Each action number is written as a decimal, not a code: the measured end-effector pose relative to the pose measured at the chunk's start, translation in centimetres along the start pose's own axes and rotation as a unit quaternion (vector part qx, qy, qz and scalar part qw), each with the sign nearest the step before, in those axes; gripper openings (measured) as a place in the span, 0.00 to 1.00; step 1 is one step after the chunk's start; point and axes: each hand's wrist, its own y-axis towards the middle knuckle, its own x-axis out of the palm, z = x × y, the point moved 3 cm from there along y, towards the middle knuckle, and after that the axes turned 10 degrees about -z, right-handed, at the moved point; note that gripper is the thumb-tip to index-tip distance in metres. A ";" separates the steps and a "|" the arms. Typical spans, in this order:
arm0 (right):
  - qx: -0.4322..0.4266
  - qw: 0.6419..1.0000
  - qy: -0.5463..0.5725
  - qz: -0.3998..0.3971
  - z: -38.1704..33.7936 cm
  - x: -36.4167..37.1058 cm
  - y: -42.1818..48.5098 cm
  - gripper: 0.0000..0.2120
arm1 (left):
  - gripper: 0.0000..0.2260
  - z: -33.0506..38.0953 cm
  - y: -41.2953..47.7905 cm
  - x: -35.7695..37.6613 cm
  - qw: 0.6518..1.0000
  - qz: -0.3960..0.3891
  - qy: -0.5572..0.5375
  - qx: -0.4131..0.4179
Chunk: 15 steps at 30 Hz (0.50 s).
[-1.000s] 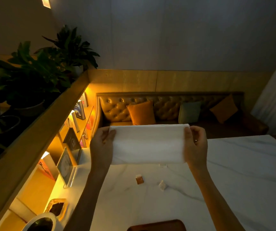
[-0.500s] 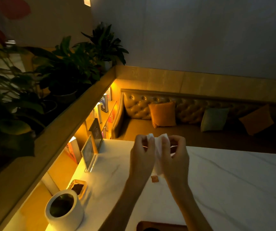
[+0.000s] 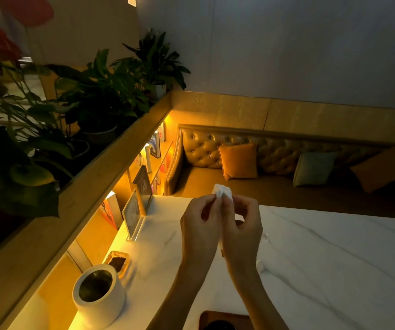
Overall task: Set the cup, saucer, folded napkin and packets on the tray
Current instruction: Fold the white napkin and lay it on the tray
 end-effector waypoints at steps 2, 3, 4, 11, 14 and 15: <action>0.004 1.000 0.010 0.012 0.1 -0.3 0.1 0.08 | 0.09 0.2 -0.2 0.2 1.000 -0.010 -0.005 0.008; 0.004 1.000 0.017 0.018 0.1 -0.5 0.2 0.08 | 0.09 0.3 -0.2 0.3 1.000 -0.015 -0.006 0.010; 0.006 1.000 0.021 0.022 0.0 -0.7 0.3 0.08 | 0.09 0.3 -0.2 0.5 1.000 -0.019 -0.007 0.010; -0.002 0.999 0.017 -0.028 -0.3 -1.1 -0.1 0.06 | 0.11 0.1 0.7 0.7 0.998 -0.055 -0.016 -0.002; 0.002 0.997 0.020 -0.076 -0.3 -1.7 -0.4 0.11 | 0.11 0.0 1.1 0.6 0.995 -0.100 -0.019 -0.009; 0.000 0.995 0.025 -0.095 -0.4 -2.0 -0.4 0.14 | 0.11 -0.1 1.3 0.5 0.993 -0.114 -0.018 -0.015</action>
